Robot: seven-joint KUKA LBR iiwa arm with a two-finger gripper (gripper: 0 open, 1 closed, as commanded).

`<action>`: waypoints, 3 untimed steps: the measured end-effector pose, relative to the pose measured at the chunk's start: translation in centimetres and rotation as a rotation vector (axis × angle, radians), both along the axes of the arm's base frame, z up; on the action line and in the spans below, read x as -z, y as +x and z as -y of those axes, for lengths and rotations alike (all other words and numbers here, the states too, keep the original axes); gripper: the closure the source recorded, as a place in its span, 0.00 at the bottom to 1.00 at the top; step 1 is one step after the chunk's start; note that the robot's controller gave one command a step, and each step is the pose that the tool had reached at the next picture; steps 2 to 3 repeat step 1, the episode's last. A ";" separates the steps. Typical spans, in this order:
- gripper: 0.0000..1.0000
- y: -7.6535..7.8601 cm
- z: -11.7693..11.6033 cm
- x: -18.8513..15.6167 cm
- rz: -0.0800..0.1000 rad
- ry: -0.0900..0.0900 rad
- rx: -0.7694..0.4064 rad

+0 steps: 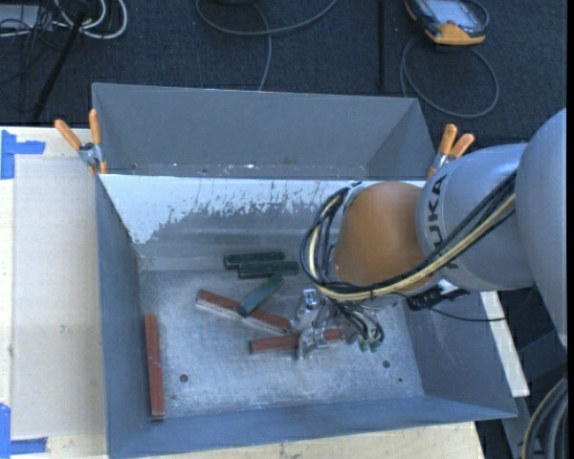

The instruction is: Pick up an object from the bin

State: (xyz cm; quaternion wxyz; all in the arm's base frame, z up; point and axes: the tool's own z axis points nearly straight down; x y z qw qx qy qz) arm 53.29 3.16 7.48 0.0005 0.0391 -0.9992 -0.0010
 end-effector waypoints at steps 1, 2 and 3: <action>1.00 -0.4 -0.1 -15.9 0.005 -0.002 0.004; 1.00 -0.4 -0.1 -15.9 0.005 -0.002 0.004; 1.00 -0.4 -0.1 -15.9 0.005 -0.002 0.004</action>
Offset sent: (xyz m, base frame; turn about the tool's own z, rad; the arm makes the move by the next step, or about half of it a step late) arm 0.0000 0.0000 0.0000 0.0000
